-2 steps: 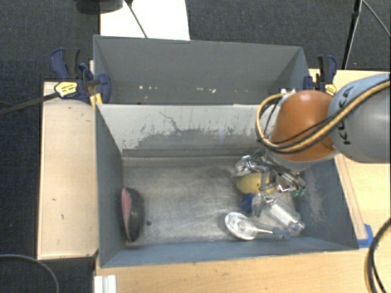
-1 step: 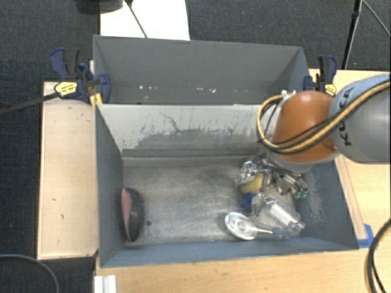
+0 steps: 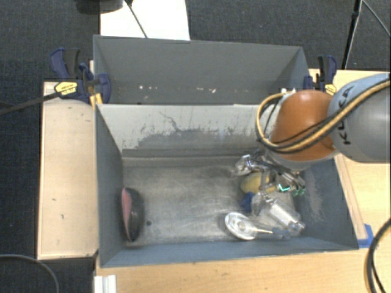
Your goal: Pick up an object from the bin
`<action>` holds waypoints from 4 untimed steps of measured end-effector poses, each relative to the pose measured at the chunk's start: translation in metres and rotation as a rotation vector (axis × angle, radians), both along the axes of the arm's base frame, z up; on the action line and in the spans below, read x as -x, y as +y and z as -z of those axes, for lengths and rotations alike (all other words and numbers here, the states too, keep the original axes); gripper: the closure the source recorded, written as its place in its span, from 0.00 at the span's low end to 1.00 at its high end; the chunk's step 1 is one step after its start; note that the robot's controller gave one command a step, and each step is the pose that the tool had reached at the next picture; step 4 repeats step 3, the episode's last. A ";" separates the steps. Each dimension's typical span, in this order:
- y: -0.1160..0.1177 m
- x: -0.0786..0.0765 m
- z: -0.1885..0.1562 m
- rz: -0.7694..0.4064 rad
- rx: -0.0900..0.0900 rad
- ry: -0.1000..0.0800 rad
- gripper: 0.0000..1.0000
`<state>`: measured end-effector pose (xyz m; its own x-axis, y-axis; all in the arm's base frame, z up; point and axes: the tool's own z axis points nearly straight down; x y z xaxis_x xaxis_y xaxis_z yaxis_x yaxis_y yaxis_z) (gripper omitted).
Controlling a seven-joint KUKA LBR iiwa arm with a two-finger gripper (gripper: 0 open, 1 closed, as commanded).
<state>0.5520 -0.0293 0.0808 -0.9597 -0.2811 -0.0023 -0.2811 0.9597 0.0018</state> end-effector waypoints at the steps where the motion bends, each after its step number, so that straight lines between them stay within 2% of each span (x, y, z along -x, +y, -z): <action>1: -0.002 0.005 0.001 0.001 0.005 0.027 1.00; 2: 0.026 -0.002 -0.160 0.006 0.002 -0.010 1.00; 3: 0.071 0.003 -0.160 -0.292 0.001 -0.005 1.00; 4: 0.071 0.003 -0.160 -0.292 0.001 -0.005 1.00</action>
Offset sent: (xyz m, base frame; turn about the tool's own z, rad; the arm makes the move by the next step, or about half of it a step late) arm 0.0000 0.0000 0.0000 0.0000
